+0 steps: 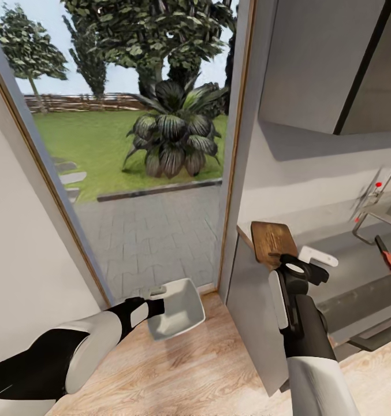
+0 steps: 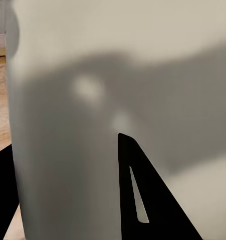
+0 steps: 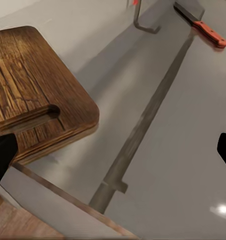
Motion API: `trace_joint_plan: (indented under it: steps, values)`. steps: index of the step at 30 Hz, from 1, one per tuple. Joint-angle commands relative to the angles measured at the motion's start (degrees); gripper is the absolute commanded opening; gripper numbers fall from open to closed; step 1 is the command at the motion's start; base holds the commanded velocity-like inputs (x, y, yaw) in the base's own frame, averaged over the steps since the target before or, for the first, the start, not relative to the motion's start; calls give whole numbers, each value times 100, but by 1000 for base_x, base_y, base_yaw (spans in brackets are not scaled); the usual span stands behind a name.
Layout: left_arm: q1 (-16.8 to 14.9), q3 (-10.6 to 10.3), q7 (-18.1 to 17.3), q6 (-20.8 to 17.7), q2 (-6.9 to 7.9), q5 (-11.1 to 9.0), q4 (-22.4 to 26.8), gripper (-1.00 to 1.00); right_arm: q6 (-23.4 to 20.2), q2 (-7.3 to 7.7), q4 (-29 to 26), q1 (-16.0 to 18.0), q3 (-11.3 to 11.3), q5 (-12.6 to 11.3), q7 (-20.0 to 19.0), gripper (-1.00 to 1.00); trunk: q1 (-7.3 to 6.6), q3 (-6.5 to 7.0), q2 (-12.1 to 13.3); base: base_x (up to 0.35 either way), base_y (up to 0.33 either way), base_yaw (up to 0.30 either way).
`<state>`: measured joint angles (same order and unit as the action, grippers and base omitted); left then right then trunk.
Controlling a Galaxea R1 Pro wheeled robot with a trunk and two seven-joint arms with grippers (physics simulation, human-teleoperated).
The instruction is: In the kitchen, take the Vidalia onion out of the sink, dice it on the chopping board with the paring knife, put the diced onion into the bowl on the countertop, then place both the paring knife and the chopping board into the sink.
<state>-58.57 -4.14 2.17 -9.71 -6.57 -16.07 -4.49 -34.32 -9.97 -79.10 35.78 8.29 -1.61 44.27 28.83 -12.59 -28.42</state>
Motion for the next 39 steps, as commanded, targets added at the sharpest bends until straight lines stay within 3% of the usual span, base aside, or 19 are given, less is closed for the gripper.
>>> trace_joint_plan:
  steps: [1, 12, 24, 39]
  values:
    - [-5, -34, 12, -11, -3, -54, -8, -100, -31, -2, 3, 5, 3, -15, 21, 100, 2, -18, -11, 0, 0, 0]
    - [309, -34, 12, 82, -2, -54, -8, -100, -31, -2, 35, 5, 6, -19, 12, 100, 2, -104, -11, 0, 0, 0]
    - [406, -34, 12, 357, -2, -54, -8, -100, -31, -2, 35, 6, 6, -23, 12, 100, 2, -199, -11, 17, 0, 0]
    - [408, -34, 12, 364, -2, -54, -8, -100, -31, -2, 35, 4, 6, -23, 12, 100, 2, -333, -11, 239, 0, 0]
